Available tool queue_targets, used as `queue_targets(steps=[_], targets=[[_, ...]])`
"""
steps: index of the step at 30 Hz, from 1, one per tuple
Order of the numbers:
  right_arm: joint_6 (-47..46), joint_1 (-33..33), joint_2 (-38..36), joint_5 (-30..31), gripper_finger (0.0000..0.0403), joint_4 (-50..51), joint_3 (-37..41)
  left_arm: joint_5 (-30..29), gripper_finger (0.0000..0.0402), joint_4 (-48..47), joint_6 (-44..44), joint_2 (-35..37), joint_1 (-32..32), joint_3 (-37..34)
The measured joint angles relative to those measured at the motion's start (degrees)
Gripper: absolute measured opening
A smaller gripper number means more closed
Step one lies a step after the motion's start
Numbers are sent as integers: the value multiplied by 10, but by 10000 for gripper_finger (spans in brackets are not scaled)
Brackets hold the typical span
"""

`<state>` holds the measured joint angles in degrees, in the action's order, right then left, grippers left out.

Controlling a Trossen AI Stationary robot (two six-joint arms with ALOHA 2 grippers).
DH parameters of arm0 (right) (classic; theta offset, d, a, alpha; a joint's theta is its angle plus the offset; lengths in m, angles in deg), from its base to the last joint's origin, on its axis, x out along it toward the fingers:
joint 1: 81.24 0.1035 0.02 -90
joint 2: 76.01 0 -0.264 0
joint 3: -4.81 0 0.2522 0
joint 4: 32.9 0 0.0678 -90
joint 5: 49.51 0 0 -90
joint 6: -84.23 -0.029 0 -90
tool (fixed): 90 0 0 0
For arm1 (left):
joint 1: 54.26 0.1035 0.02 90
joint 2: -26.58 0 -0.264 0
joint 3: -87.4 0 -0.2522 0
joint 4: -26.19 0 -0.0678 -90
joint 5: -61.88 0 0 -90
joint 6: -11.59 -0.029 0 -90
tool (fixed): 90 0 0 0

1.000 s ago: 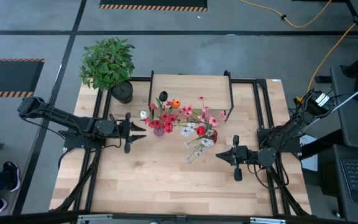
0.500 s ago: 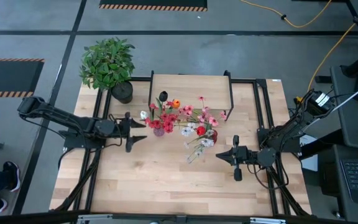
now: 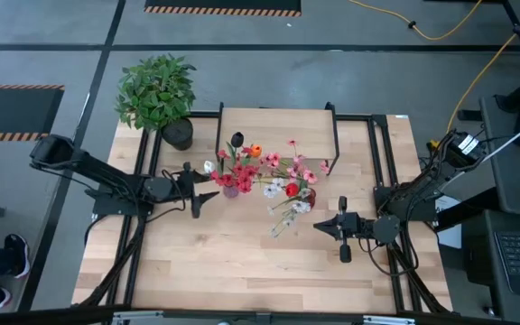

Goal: Pick and place flowers into a vace then onto a shelf
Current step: Put the purple vase on the shelf

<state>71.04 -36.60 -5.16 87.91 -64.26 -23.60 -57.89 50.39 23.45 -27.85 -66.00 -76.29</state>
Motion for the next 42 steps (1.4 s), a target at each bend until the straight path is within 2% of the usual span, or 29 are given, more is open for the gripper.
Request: queue_targets(steps=[4,12,20,24,27,42], targets=[[1,0,0,0,0,0,0,-2,244,88,0,-47,-1,-16],[2,0,0,0,0,0,0,-9,244,129,1,-139,-2,2],[2,0,0,0,0,0,0,-40,244,176,-11,-219,-2,26],[2,0,0,0,0,0,0,-74,244,176,-11,-249,-1,44],[2,0,0,0,0,0,0,-82,244,176,-10,-264,5,50],[2,0,0,0,0,3,0,-36,244,175,9,-273,40,75]])
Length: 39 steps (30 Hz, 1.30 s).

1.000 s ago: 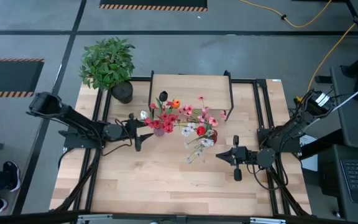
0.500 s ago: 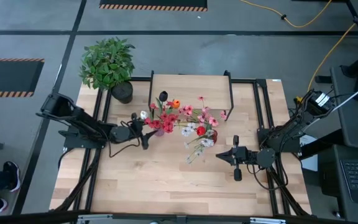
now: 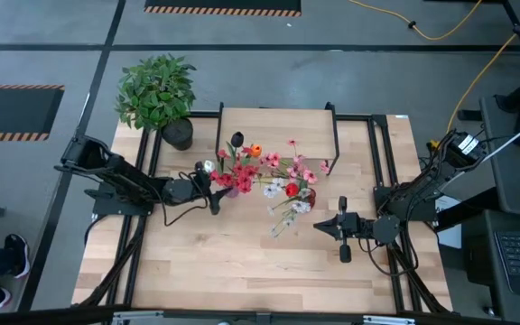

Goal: Pick and place flowers into a vace then onto a shelf
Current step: Put the purple vase on the shelf

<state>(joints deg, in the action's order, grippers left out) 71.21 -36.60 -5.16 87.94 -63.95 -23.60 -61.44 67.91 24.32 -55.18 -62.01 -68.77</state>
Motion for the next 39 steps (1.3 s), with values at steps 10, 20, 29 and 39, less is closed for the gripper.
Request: queue_targets(steps=[10,20,29,39], targets=[[0,0,0,0,0,0,0,0,244,-6,2,-1,2,0],[0,0,0,0,0,0,0,13,244,11,1,-52,2,11],[-1,0,0,0,0,0,0,4,244,34,-30,-75,2,29],[-1,0,0,0,0,1,0,-2,192,30,-30,-75,2,29]])
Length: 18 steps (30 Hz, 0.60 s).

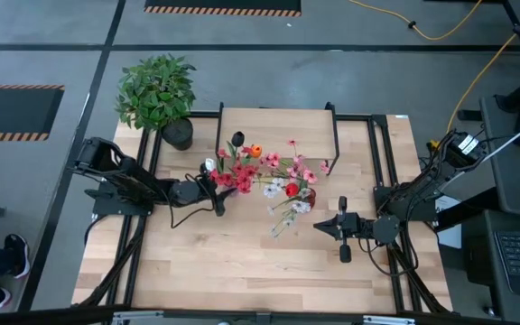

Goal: Pick and place flowers into a vace then onto a shelf
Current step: Put the purple vase on the shelf

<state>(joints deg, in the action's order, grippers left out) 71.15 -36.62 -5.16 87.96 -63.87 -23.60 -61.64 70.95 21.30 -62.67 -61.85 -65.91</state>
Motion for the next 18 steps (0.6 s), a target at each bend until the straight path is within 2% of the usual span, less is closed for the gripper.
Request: queue_targets(steps=[5,18], targets=[[0,0,0,0,0,0,0,0,117,-1,-2,0,-8,0],[0,0,0,0,0,0,0,-15,113,-3,-15,19,-37,-1]])
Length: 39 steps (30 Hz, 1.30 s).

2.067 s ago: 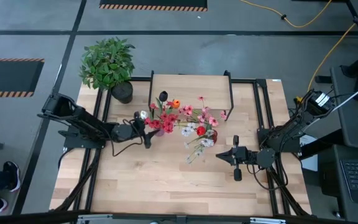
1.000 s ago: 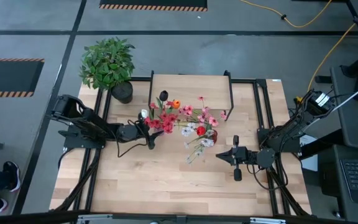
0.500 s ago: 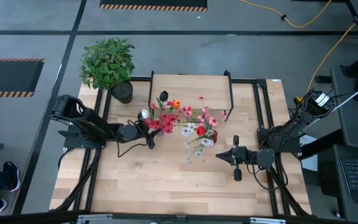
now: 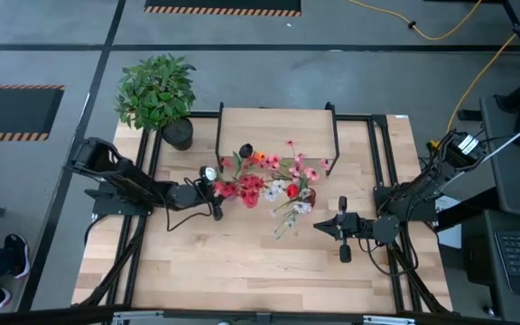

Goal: Pick and place flowers into a vace then onto a shelf
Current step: Put the purple vase on the shelf

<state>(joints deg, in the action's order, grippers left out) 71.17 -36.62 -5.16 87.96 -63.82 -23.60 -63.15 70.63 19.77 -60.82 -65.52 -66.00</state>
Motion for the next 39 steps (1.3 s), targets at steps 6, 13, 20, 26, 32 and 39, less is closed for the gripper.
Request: queue_targets(steps=[6,13,20,26,32,39], targets=[[0,0,0,0,0,0,0,-19,113,-3,-20,50,1,0],[0,0,0,0,0,0,0,-42,113,-77,-35,138,1,0],[0,0,0,0,0,4,0,-45,113,-96,-35,222,1,0],[0,0,0,0,0,4,0,-45,113,-104,-33,262,7,8],[-1,0,0,0,0,4,0,-40,113,-238,-30,257,46,104],[-2,0,0,0,0,4,0,-9,113,-318,-17,208,113,212]])
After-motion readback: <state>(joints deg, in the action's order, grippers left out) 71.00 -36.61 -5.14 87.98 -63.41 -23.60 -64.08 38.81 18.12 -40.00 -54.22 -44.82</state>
